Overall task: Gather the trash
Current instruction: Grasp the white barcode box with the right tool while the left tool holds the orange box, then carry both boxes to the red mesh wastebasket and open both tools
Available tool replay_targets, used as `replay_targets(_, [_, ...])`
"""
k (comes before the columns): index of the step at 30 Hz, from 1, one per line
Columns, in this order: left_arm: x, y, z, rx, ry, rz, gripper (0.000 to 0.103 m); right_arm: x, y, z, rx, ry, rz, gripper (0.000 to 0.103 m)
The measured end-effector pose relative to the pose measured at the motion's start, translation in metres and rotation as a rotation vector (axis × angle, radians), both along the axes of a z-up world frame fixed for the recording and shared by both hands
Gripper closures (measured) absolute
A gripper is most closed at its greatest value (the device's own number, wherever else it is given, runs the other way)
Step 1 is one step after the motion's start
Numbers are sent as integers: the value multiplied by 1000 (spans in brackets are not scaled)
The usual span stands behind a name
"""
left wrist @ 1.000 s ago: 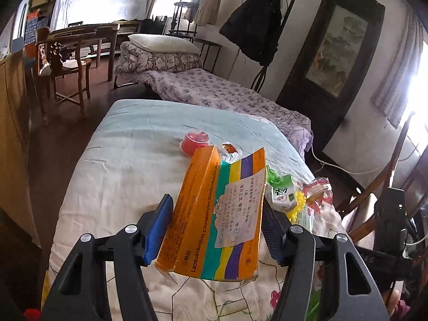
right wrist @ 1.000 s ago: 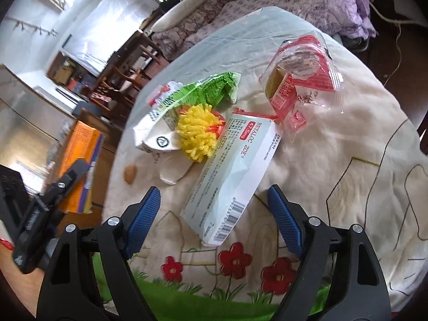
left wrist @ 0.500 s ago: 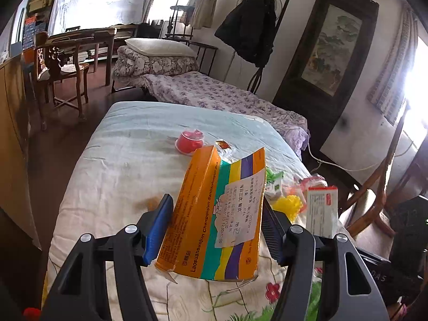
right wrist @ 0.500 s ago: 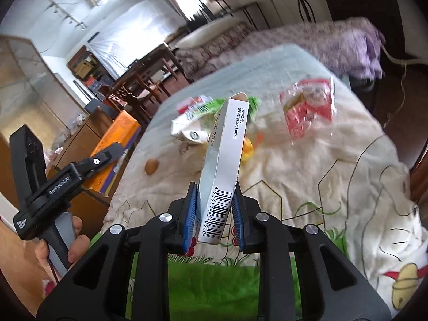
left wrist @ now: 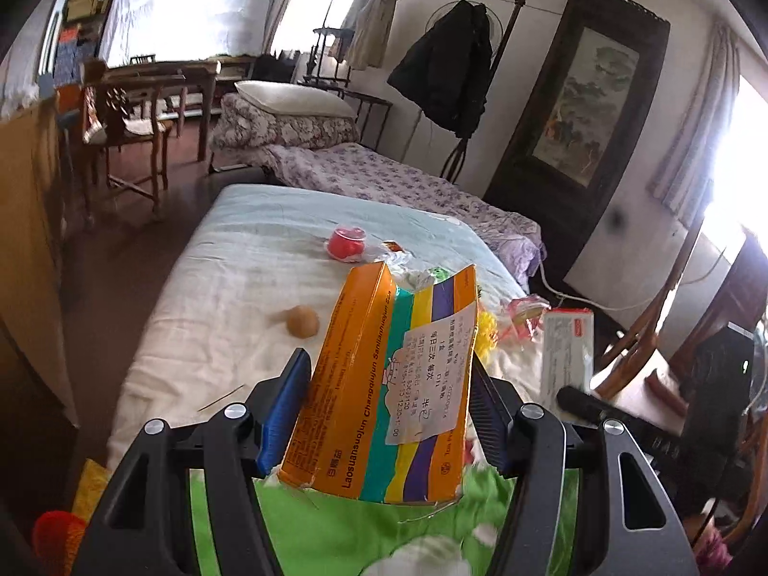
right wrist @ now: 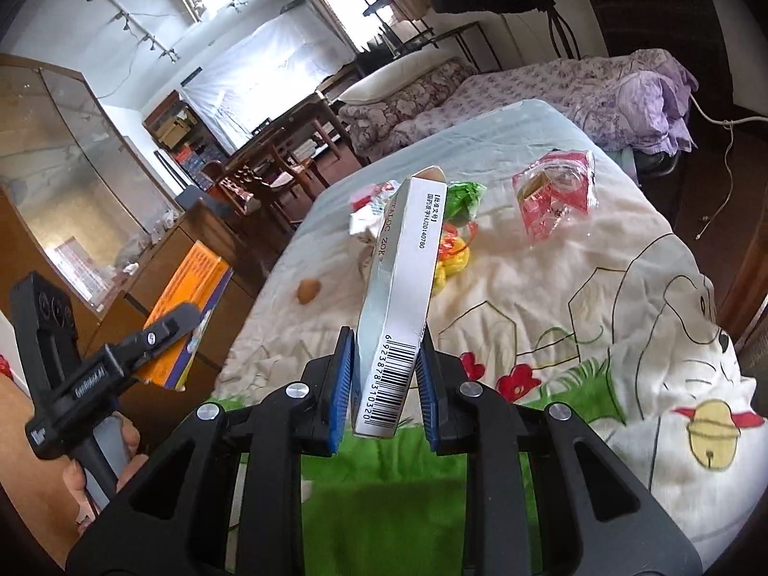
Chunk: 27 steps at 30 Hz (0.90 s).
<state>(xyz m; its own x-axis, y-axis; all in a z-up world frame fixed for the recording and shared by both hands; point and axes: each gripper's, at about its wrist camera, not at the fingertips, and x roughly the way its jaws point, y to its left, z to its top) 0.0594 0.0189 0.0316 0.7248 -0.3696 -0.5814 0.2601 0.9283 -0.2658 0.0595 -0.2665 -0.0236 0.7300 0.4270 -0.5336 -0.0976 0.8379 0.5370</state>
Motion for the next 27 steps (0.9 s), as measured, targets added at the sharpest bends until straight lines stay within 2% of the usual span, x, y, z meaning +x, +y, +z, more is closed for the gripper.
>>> replay_targets(7, [-42, 26, 20, 20, -42, 50, 40, -28, 16, 35, -8, -89, 47, 77])
replay_targets(12, [-74, 56, 35, 13, -69, 106, 40, -48, 29, 57, -9, -143, 86, 77])
replay_targets(17, [-110, 88, 42, 39, -94, 169, 40, -67, 47, 75, -3, -176, 135, 77])
replay_targets(22, [-143, 134, 32, 57, -78, 257, 40, -83, 75, 86, -8, -185, 198, 77])
replay_targets(27, [-167, 187, 0, 50, -7, 355, 40, -91, 108, 86, -39, -176, 266, 77])
